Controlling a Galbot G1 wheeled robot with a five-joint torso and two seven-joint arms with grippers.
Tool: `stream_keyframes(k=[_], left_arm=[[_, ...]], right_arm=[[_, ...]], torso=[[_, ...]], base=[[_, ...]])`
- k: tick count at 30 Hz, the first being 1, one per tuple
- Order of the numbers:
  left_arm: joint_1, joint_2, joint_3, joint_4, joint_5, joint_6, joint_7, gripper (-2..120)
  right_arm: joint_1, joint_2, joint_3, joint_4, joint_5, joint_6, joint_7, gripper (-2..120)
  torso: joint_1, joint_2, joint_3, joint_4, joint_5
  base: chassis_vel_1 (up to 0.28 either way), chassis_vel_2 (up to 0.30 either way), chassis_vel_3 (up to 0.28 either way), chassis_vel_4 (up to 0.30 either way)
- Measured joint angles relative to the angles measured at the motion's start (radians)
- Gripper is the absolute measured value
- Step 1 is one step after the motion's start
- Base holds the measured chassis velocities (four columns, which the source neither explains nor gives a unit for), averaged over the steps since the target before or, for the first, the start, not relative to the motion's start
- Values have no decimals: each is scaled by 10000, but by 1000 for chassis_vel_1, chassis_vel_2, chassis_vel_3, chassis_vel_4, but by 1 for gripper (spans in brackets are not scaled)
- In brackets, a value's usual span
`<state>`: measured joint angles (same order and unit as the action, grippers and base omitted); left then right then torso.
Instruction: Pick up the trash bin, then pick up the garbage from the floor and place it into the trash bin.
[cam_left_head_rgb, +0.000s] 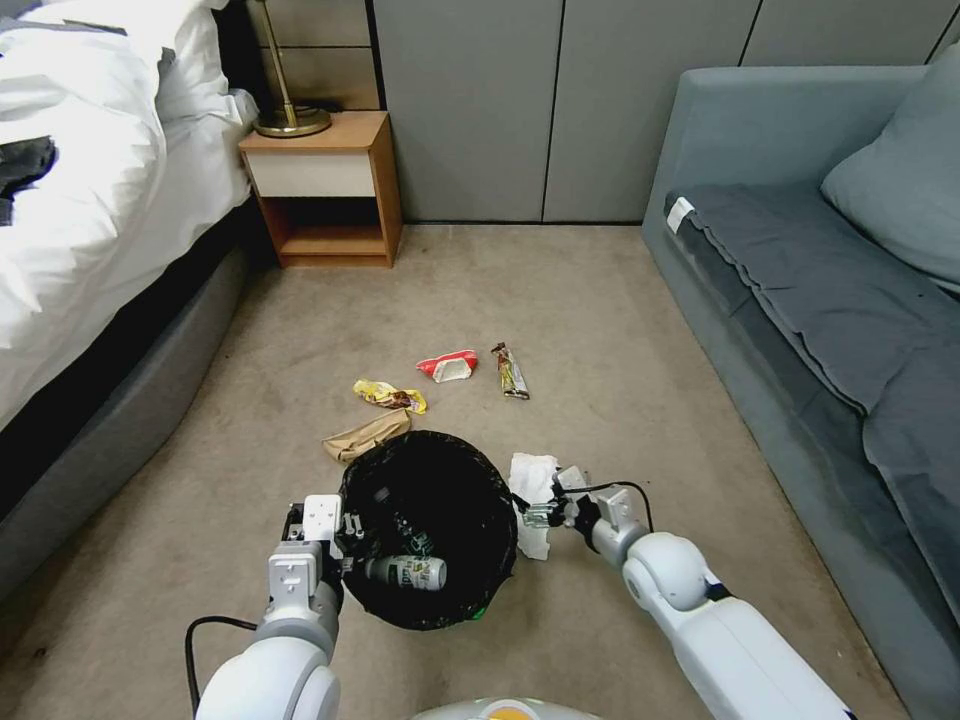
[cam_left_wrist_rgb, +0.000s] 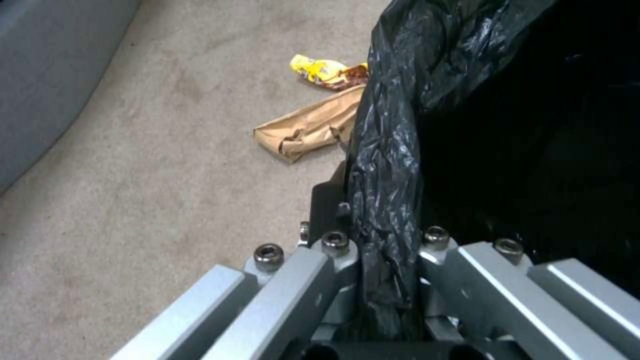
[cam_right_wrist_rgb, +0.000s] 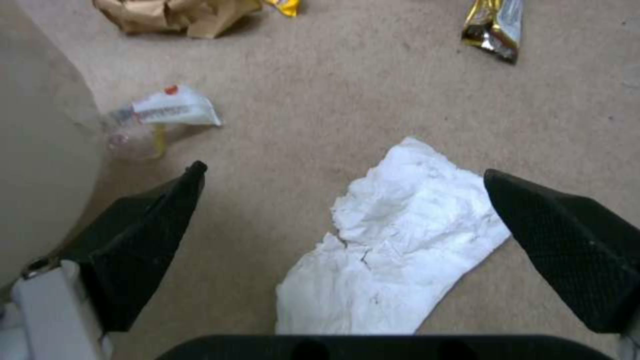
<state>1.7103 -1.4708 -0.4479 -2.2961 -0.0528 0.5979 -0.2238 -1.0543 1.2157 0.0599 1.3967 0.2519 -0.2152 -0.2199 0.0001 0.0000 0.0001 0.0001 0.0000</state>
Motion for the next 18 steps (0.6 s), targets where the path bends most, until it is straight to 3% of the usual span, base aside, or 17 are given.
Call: stream_keyframes(k=[18], left_arm=[[222,-139,-76,56,152,-57,0,1]], right_arm=[[876,563,-226,-2530,-560,601,63,100]], torso=[[-2,0,0,-2,0]], base=[[0,0,0,0]])
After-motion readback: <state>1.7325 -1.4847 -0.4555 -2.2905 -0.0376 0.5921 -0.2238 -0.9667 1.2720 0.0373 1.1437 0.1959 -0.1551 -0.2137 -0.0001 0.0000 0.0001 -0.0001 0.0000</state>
